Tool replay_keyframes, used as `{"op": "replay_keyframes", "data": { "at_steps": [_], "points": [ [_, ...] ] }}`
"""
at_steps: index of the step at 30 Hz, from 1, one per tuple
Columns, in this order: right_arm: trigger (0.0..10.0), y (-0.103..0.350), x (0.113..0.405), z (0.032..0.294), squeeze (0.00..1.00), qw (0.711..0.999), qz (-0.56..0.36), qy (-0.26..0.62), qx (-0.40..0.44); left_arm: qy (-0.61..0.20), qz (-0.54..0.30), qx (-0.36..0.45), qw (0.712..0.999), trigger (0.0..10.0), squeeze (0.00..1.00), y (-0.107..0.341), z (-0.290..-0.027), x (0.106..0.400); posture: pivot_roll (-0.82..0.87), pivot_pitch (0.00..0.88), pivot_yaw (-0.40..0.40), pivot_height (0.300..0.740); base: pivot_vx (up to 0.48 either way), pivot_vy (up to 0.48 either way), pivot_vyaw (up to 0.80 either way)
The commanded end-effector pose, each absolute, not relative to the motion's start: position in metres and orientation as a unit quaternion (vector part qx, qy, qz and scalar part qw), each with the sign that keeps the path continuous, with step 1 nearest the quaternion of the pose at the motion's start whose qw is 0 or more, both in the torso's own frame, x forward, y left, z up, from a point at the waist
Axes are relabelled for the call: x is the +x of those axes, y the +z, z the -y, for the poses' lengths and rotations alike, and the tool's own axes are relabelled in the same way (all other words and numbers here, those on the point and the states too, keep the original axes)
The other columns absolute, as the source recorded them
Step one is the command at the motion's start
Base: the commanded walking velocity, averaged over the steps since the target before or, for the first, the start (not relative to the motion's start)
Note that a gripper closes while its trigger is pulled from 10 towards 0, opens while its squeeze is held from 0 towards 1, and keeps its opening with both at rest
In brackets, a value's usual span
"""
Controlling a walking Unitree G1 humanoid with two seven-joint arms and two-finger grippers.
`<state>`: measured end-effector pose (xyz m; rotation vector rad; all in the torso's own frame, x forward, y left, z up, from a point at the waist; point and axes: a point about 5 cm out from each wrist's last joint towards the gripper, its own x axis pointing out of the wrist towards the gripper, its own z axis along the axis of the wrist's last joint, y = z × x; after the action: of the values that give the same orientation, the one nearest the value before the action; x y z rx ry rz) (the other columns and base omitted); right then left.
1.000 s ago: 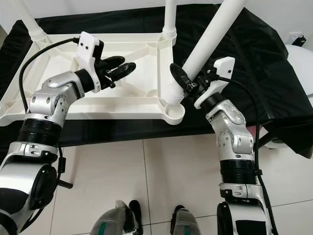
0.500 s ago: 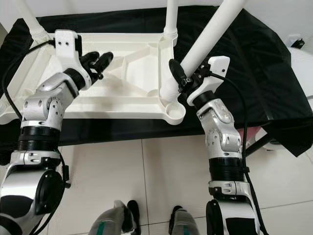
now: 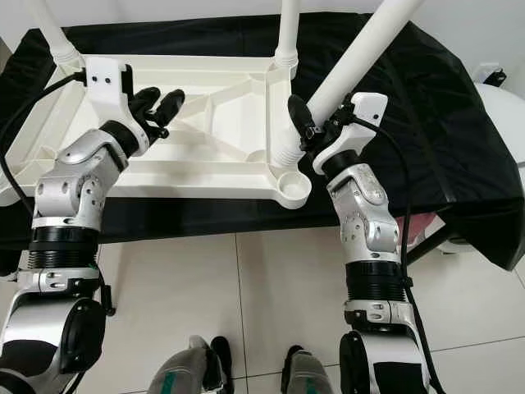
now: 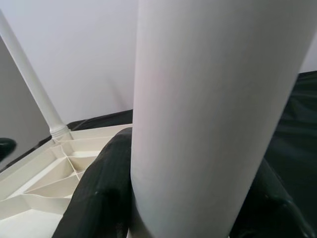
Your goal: Building children table
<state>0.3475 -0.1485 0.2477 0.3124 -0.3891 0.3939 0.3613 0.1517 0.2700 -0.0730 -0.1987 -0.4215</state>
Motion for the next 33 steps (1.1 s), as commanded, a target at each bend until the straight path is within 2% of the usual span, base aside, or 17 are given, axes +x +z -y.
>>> {"op": "replay_keyframes", "data": {
  "at_steps": [1,10,22,33],
  "points": [
    [10.0,0.251,0.346,0.149,0.00,0.950,0.204,0.186,0.146,-0.110,0.096,-0.047,0.988,10.0,0.00,0.265,-0.164,0.361,-0.08,0.143,0.022,0.740,0.000,0.000,0.00],
    [10.0,0.250,0.343,0.144,0.00,0.949,0.221,0.181,0.136,-0.088,0.103,-0.038,0.990,10.0,0.00,0.256,-0.166,0.351,-0.06,0.130,0.015,0.740,0.000,0.000,0.00],
    [10.0,0.250,0.346,0.134,0.00,0.949,0.228,0.173,0.134,-0.057,0.108,-0.030,0.992,10.0,0.00,0.247,-0.174,0.349,-0.05,0.084,-0.011,0.740,0.000,0.000,0.00],
    [10.0,0.239,0.348,0.130,0.00,0.956,0.217,0.161,0.114,-0.043,0.100,-0.041,0.993,10.0,0.00,0.234,-0.173,0.348,-0.06,0.079,-0.022,0.740,0.000,0.000,0.00]
  ]
}}
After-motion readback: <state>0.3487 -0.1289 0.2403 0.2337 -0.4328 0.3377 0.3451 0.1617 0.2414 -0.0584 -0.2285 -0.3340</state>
